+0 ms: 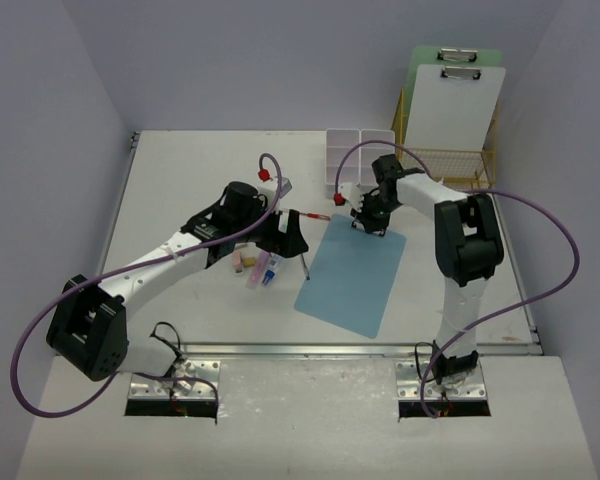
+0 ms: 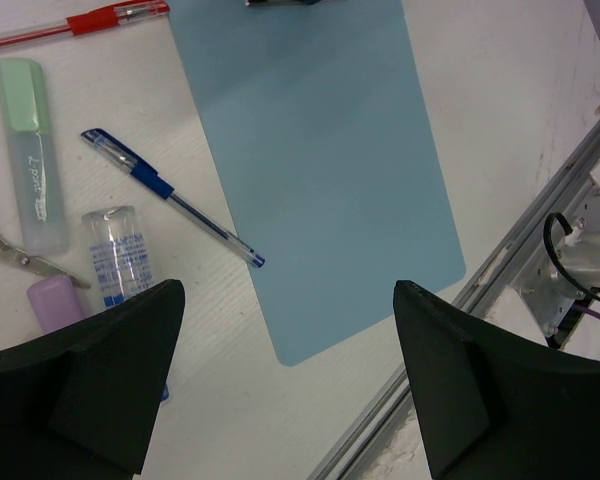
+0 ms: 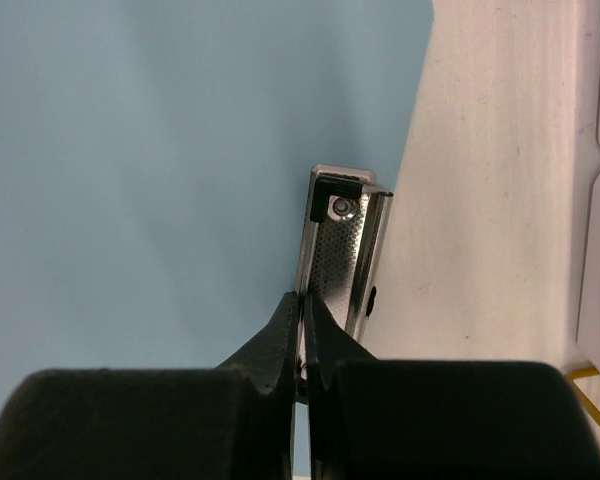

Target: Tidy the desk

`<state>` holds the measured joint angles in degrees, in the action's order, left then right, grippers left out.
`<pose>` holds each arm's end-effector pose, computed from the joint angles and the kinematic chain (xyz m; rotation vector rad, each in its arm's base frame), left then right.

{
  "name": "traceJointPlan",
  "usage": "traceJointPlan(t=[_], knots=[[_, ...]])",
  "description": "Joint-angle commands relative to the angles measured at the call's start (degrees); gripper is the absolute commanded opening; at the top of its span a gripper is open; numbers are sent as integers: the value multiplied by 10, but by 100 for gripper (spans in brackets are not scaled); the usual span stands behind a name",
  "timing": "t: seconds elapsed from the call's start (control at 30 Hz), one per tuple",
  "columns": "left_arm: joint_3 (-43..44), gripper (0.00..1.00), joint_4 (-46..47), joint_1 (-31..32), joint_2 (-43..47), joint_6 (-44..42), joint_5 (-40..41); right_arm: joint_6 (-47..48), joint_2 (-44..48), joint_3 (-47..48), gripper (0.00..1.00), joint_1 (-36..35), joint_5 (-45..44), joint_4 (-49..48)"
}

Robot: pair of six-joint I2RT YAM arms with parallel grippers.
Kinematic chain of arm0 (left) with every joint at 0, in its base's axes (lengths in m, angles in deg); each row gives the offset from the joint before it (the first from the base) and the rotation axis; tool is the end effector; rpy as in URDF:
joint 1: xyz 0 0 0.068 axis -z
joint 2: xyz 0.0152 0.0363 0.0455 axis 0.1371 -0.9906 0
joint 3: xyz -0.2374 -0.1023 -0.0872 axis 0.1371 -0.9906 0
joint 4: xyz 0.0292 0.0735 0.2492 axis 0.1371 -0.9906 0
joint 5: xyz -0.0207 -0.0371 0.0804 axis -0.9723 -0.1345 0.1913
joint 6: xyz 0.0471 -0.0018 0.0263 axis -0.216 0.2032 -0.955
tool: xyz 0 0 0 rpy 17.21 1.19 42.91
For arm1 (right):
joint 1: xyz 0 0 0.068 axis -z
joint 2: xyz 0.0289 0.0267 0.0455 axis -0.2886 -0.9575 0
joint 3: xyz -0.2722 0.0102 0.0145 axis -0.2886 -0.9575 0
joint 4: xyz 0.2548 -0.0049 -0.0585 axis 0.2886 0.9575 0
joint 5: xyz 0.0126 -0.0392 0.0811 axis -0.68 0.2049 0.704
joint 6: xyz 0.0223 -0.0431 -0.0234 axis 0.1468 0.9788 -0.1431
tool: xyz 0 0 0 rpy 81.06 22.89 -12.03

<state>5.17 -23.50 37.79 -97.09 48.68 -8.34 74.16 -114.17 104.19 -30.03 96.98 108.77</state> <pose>0.2519 -0.1601 0.2605 0.5596 2.2102 -0.8198 0.3899 0.1036 0.1446 -1.5368 2.2812 0.2930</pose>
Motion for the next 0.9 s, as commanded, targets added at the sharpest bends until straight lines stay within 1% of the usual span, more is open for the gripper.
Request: traceJointPlan(t=[0.0,0.13,0.3,0.43,0.53,0.63,0.87], knots=[[19,84,14,-11,2,3,-5,27,82,11,0,-3,-8,8],[18,83,13,-10,5,5,-4,38,119,33,0,-3,-23,14],[18,83,12,-10,10,7,-2,46,172,38,0,-3,-37,9],[18,83,12,-11,11,9,-2,75,238,5,0,-3,-51,-17],[18,83,11,-11,11,12,-2,90,264,-22,0,-3,-59,-36],[19,83,11,-11,12,14,-1,100,316,-49,0,-3,-65,-69],[22,83,9,-10,10,18,1,139,392,-111,0,-3,-84,-139]])
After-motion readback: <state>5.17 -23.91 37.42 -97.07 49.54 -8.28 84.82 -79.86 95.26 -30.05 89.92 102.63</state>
